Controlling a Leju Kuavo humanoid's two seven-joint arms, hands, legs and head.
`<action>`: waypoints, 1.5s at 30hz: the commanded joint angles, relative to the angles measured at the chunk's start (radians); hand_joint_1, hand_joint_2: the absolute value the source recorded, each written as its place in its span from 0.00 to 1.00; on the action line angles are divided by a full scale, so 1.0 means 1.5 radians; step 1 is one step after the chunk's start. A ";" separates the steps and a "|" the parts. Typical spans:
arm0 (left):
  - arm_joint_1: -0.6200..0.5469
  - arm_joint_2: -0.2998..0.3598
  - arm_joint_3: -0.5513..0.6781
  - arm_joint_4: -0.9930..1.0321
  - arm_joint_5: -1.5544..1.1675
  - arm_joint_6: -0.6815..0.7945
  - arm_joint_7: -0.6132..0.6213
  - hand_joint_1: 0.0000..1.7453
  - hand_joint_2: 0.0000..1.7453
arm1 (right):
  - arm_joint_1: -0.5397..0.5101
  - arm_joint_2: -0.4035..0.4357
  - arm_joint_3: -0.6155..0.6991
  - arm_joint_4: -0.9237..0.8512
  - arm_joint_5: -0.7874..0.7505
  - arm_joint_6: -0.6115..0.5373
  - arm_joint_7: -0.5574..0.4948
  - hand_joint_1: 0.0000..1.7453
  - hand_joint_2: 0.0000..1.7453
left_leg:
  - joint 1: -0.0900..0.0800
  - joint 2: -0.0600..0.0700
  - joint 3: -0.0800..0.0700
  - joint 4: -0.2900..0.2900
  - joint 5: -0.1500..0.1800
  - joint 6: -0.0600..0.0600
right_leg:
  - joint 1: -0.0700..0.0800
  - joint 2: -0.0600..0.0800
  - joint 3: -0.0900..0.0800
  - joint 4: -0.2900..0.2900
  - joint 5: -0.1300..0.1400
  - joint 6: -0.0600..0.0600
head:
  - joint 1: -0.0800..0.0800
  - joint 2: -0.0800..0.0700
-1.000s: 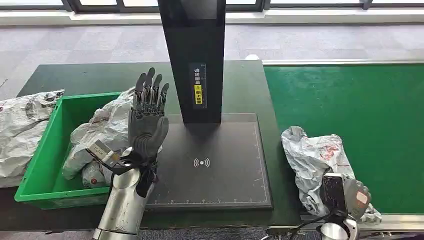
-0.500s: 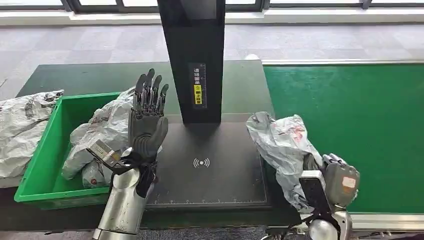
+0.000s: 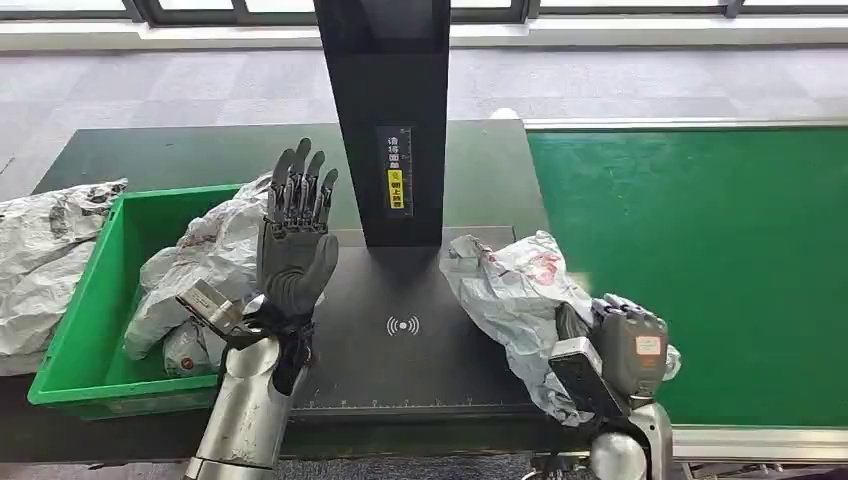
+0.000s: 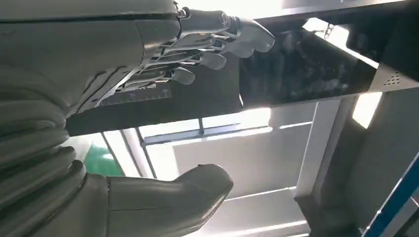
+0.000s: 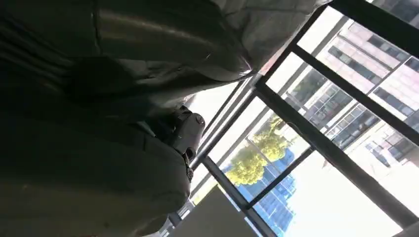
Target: Moved the parcel from conveyor to table for the left to box.
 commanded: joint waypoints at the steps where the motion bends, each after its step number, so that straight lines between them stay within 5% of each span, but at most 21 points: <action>1: 0.054 -0.018 0.004 0.017 0.002 0.006 -0.014 0.00 1.00 | 0.010 0.000 0.033 0.014 0.001 0.001 0.003 1.00 0.00 | -0.001 0.004 0.004 -0.002 -0.001 0.001 | 0.000 -0.001 0.003 -0.002 0.000 -0.001 | 0.000 0.000; 21: 0.039 -0.019 -0.007 0.029 0.002 0.013 -0.014 0.00 1.00 | 0.036 0.000 0.159 -0.088 -0.045 -0.096 -0.049 1.00 0.00 | 0.000 0.004 0.004 -0.002 -0.001 0.001 | 0.001 -0.001 0.003 -0.002 -0.001 -0.001 | 0.000 0.000; 26: 0.029 -0.019 -0.014 0.042 0.003 0.016 -0.014 0.00 1.00 | 0.037 -0.037 0.211 -0.127 -0.112 -0.178 -0.049 1.00 0.00 | 0.000 0.003 0.002 -0.001 -0.001 0.001 | 0.000 -0.001 0.002 -0.001 0.000 -0.001 | 0.000 0.000; 45: 0.013 -0.019 -0.034 0.053 0.012 0.020 -0.014 0.00 1.00 | -0.074 -0.028 0.250 0.053 -0.084 -0.143 -0.049 1.00 0.00 | 0.000 0.004 0.002 -0.001 0.000 0.000 | 0.000 0.000 0.001 -0.001 0.000 -0.001 | 0.000 0.000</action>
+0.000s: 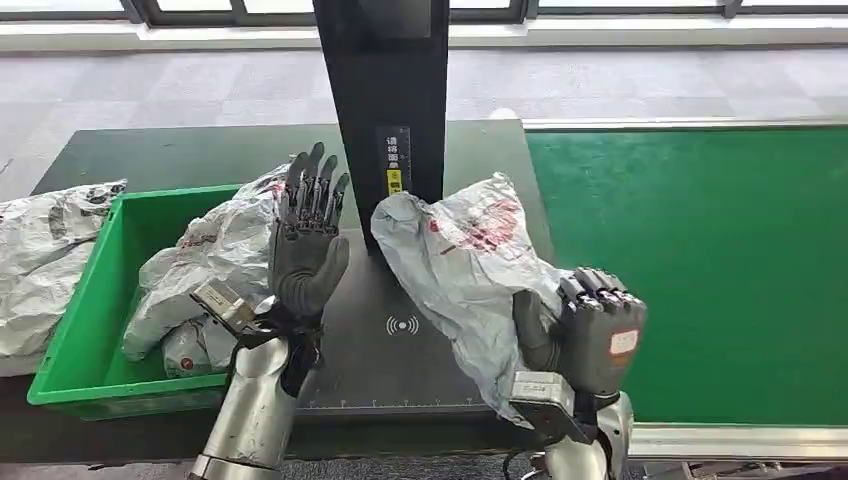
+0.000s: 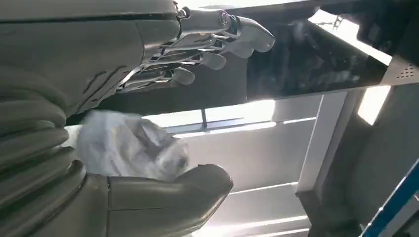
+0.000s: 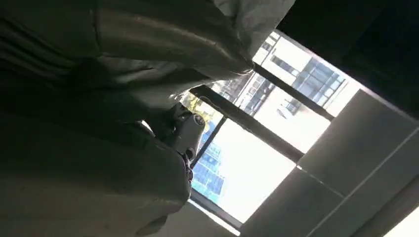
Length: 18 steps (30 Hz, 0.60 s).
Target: Moved the parcel from conveyor to table for the left to box.
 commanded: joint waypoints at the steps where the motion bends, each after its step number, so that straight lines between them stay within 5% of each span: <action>1: 0.020 -0.018 -0.016 0.029 0.002 0.009 -0.014 0.00 1.00 | -0.072 -0.021 0.046 0.134 -0.013 0.010 0.001 1.00 0.00 | 0.000 0.004 0.003 -0.001 0.000 0.001 | 0.001 -0.001 0.003 -0.002 0.000 -0.001 | 0.000 0.000; 10: 0.022 -0.015 -0.025 0.012 -0.027 0.071 -0.014 0.00 1.00 | -0.171 -0.012 0.101 0.285 -0.030 -0.016 0.001 1.00 0.00 | 0.000 0.007 0.004 -0.002 -0.001 0.001 | 0.001 0.001 0.003 -0.002 0.001 -0.001 | 0.000 0.000; 18: 0.074 0.007 -0.053 -0.116 -0.049 0.244 -0.014 0.00 1.00 | -0.204 0.002 0.116 0.302 -0.033 -0.030 0.001 1.00 0.00 | 0.000 0.007 0.004 -0.001 -0.001 0.000 | 0.001 0.001 0.002 -0.001 0.000 -0.001 | 0.000 0.000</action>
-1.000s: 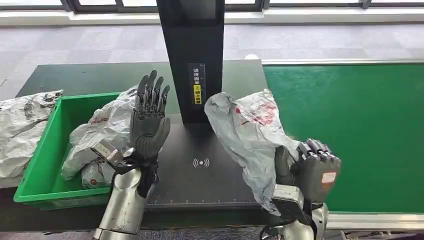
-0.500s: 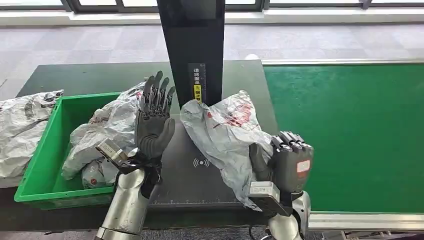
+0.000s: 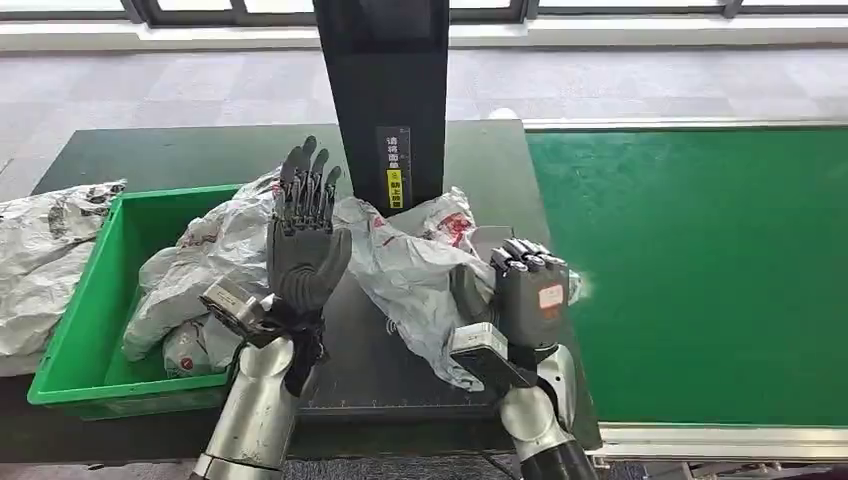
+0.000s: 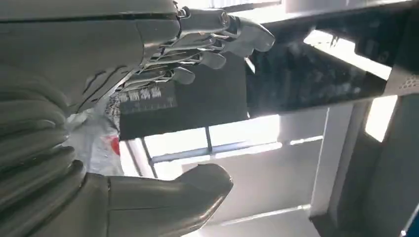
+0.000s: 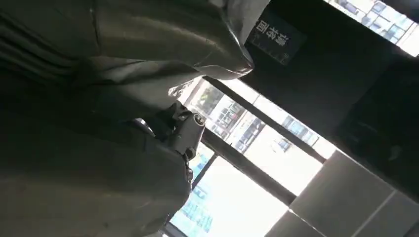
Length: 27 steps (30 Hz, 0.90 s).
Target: Moved the parcel from conveyor to table for the left to box.
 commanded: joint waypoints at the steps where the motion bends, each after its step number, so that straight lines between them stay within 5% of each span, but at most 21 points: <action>1: 0.081 0.009 -0.034 -0.112 -0.012 0.133 -0.014 0.00 1.00 | -0.073 0.001 0.039 0.101 -0.002 0.004 0.001 1.00 0.00 | 0.000 0.006 0.002 -0.001 -0.001 0.001 | 0.001 0.002 0.001 -0.001 0.000 -0.001 | 0.000 0.000; 2: 0.085 0.010 -0.033 -0.118 -0.011 0.135 -0.014 0.00 1.00 | -0.075 0.003 0.035 0.107 0.000 0.011 0.001 1.00 0.00 | 0.000 0.007 0.004 -0.002 -0.001 0.001 | 0.001 0.002 0.002 -0.002 0.000 -0.001 | 0.000 0.000; 3: 0.089 0.012 -0.032 -0.127 -0.007 0.136 -0.014 0.00 1.00 | -0.079 0.009 0.026 0.113 -0.015 0.028 0.001 0.00 0.00 | 0.000 0.005 0.002 -0.001 -0.001 0.001 | 0.000 0.001 0.001 -0.001 0.000 -0.001 | 0.000 0.000; 14: 0.090 0.013 -0.035 -0.120 -0.006 0.132 -0.014 0.00 1.00 | -0.062 -0.007 0.010 0.089 -0.091 0.109 0.001 0.00 0.00 | 0.000 0.003 0.003 -0.001 -0.001 0.001 | 0.000 -0.001 0.002 -0.002 0.000 -0.001 | 0.000 0.000; 17: 0.089 0.016 -0.037 -0.115 -0.004 0.132 -0.014 0.00 1.00 | -0.050 -0.010 0.001 0.069 -0.140 0.172 0.001 0.00 0.00 | 0.000 0.004 0.004 -0.002 -0.001 0.001 | 0.001 -0.003 0.004 -0.003 0.000 -0.001 | 0.000 0.000; 20: 0.090 0.022 -0.037 -0.111 -0.002 0.136 -0.014 0.00 1.00 | -0.040 -0.013 -0.029 0.060 -0.277 0.352 0.001 0.00 0.00 | 0.000 0.002 0.003 -0.002 0.000 0.001 | 0.000 -0.003 0.003 -0.002 0.000 -0.001 | 0.000 0.000; 27: 0.096 0.022 -0.035 -0.114 -0.002 0.131 -0.014 0.00 1.00 | -0.031 -0.008 -0.063 0.036 -0.345 0.426 0.001 0.00 0.00 | -0.001 0.004 0.004 -0.002 -0.001 0.001 | 0.001 -0.003 0.004 -0.002 -0.001 -0.001 | 0.000 0.000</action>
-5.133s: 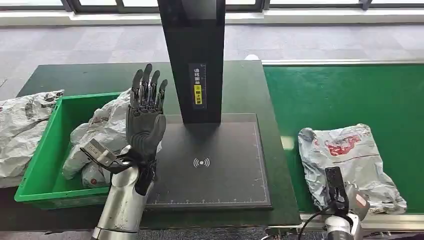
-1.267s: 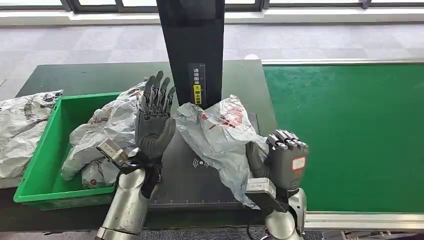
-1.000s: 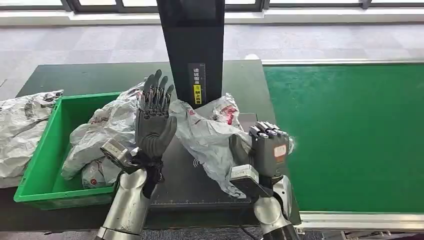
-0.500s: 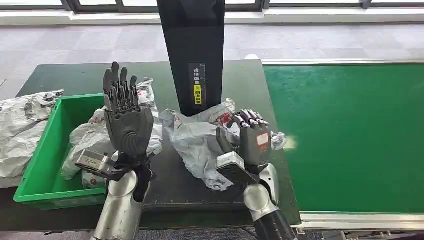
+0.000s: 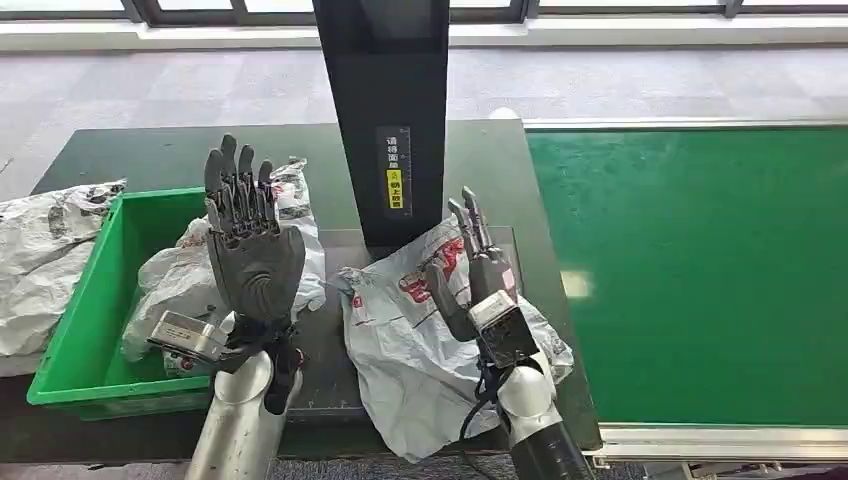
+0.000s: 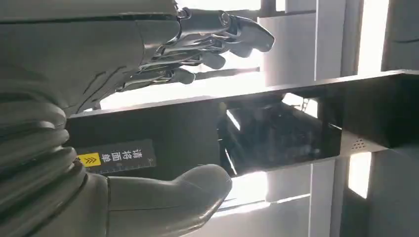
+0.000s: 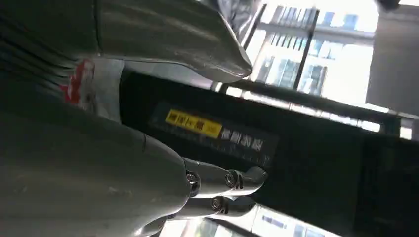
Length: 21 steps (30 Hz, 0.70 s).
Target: Moved the parcel from conveyor to table for the left to box.
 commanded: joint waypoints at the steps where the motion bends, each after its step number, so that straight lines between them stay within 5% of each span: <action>1: 0.036 0.002 -0.018 0.013 0.001 -0.003 -0.014 0.00 1.00 | 0.016 -0.014 -0.080 -0.056 -0.075 0.067 0.001 0.00 0.00 | 0.000 0.003 0.004 -0.002 0.000 0.001 | 0.001 -0.003 0.004 -0.002 0.000 -0.001 | 0.000 0.000; 5: 0.033 0.001 -0.022 0.021 -0.010 -0.005 -0.014 0.00 1.00 | 0.039 -0.014 -0.091 -0.119 -0.070 0.024 0.001 0.00 0.00 | -0.001 0.000 0.001 -0.001 0.000 0.001 | 0.000 -0.005 0.002 -0.001 -0.001 -0.001 | 0.000 0.000; 11: -0.042 -0.015 -0.063 0.248 -0.287 0.013 0.027 0.00 1.00 | 0.121 -0.082 -0.019 -0.401 -0.001 -0.411 0.001 0.00 0.00 | -0.001 -0.003 0.002 -0.001 0.000 0.001 | 0.000 -0.008 0.003 -0.001 -0.002 -0.001 | 0.000 0.000; 21: -0.110 -0.020 -0.107 0.423 -0.464 0.025 0.104 0.00 1.00 | 0.154 0.012 -0.136 -0.583 0.068 -0.411 0.001 0.00 0.00 | -0.001 0.001 0.001 0.000 -0.001 0.000 | -0.001 -0.002 0.000 0.000 -0.001 0.000 | 0.000 0.000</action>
